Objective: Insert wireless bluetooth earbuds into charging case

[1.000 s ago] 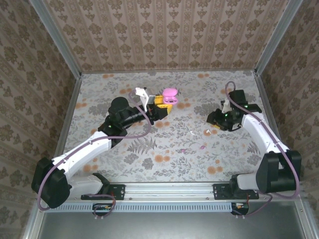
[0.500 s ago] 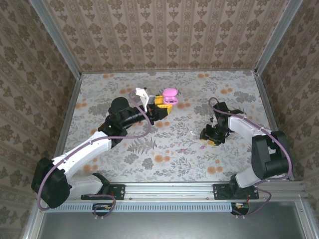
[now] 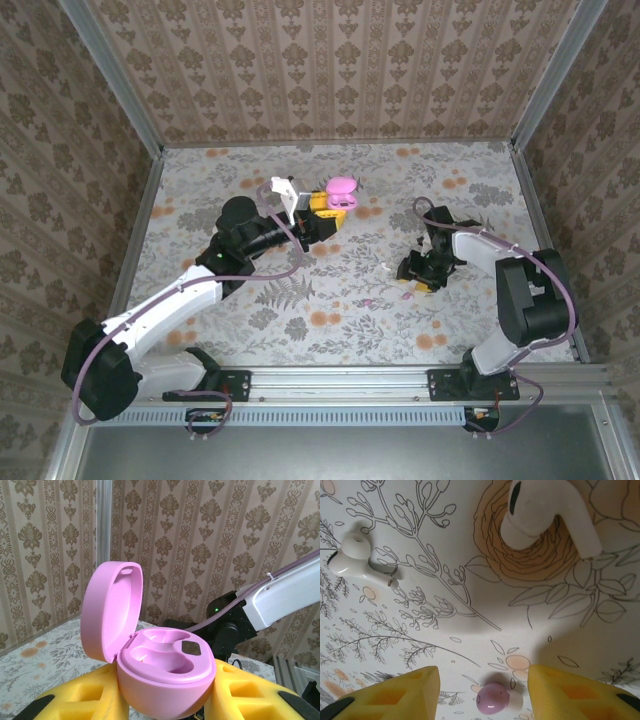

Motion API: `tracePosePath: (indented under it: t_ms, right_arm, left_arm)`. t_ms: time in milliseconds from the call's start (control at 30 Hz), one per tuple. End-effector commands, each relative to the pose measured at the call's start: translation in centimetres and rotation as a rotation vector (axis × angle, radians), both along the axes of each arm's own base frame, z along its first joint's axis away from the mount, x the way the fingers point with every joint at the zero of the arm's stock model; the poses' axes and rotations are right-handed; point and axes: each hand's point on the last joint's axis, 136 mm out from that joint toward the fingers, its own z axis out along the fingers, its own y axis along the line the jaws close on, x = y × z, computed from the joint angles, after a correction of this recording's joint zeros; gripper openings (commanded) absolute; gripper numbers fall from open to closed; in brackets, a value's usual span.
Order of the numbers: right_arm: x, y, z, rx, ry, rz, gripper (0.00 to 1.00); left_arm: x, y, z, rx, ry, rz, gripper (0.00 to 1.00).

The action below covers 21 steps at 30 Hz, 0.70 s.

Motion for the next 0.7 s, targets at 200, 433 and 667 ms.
tracePosePath:
  t_ms: [200, 433, 667]
  right_arm:
    - [-0.5, 1.2, -0.5, 0.074, 0.026, 0.028, 0.50]
    - [-2.1, 1.6, -0.4, 0.085, 0.058, 0.028, 0.48]
    - [-4.3, 3.0, 0.1, 0.140, 0.073, 0.055, 0.48]
  left_arm:
    - [-0.4, 0.0, 0.9, -0.014, -0.001, 0.003, 0.37]
    - [-0.2, 0.0, 0.7, -0.009, -0.002, 0.006, 0.37]
    - [-0.2, 0.0, 0.5, -0.005, -0.001, 0.008, 0.37]
